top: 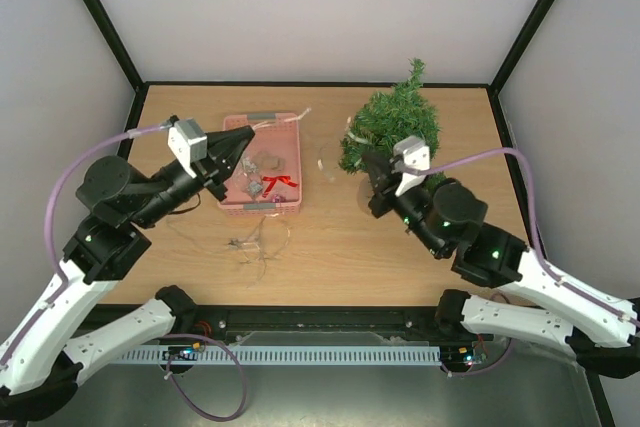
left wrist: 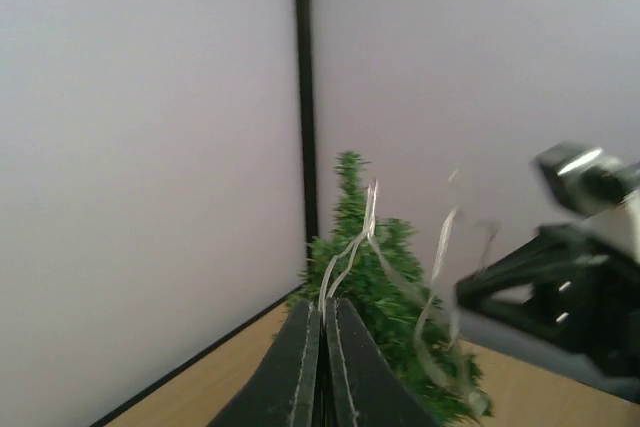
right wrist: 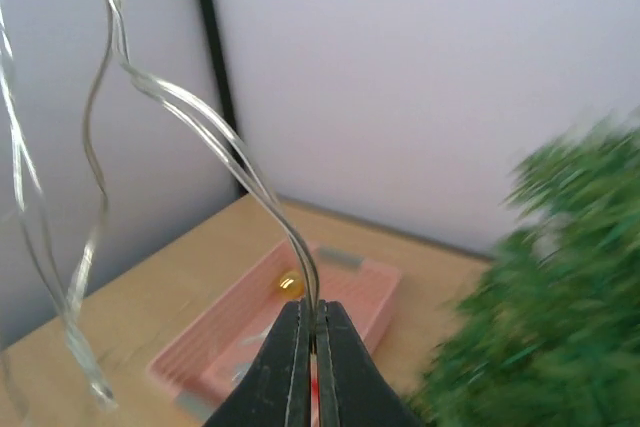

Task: Decorate the small christmas tree
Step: Pick up the decoration item from the center of the board, then wrap the decoration item around the Christmas tree.

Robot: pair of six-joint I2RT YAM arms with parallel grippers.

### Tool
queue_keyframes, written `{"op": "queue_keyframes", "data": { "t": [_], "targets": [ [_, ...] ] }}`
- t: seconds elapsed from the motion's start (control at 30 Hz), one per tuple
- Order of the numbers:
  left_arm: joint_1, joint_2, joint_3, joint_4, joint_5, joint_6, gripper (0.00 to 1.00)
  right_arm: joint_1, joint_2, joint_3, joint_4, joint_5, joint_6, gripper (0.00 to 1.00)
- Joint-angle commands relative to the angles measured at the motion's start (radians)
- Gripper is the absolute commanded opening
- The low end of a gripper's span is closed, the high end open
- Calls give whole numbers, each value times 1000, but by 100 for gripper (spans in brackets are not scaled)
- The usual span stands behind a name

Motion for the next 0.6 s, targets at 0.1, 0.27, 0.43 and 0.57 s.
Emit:
{"op": "queue_keyframes", "data": {
  "t": [0.1,0.27,0.43,0.57],
  "targets": [
    [-3,90,-22,171,-203,-41,2,-21,139,312,-71,388,-336,2],
    [-2,189,32,218,-235,-97,2,-120,259,505,-99,348,-439,2],
    [2,264,51,309,-251,-138,2,-225,344,658,-135,315,-478,2],
    [29,339,89,344,-247,-177,2,-343,392,739,-159,233,-476,2]
  ]
}}
